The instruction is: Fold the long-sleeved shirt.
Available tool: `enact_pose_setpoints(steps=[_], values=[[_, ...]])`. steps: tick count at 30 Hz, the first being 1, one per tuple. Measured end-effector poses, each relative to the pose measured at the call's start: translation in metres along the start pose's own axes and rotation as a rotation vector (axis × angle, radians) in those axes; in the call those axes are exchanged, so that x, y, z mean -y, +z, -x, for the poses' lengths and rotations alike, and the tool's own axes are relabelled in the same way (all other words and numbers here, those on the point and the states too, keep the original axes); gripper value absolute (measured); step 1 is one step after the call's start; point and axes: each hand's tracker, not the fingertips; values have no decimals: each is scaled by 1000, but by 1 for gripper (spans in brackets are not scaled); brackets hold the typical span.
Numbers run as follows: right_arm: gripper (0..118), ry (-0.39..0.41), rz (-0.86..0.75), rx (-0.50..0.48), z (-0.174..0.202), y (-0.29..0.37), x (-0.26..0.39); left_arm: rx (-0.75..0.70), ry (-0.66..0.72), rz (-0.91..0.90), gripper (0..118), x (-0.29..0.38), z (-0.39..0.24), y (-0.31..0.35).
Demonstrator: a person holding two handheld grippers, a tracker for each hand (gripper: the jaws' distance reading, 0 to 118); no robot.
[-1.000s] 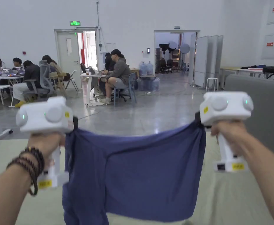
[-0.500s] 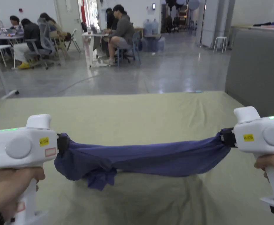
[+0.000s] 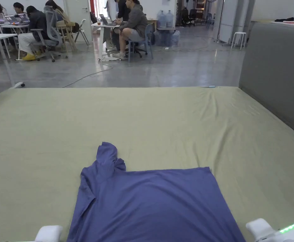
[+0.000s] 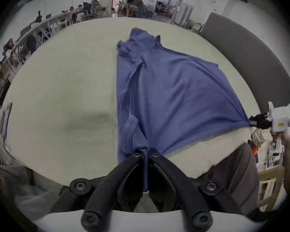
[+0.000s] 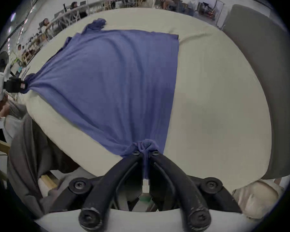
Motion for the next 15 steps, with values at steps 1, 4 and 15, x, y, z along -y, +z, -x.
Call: enact_pose_setpoints(steps=[1, 4, 15], values=[[5, 2, -7, 6, 2, 0, -2, 8, -7, 5, 0, 1, 2, -1], [88, 21, -97, 5, -1, 21, -10, 22, 25, -59, 51, -11, 9, 13], [0, -161, -215, 85, -15, 67, -52, -165, -97, -234, 0, -64, -4, 71]])
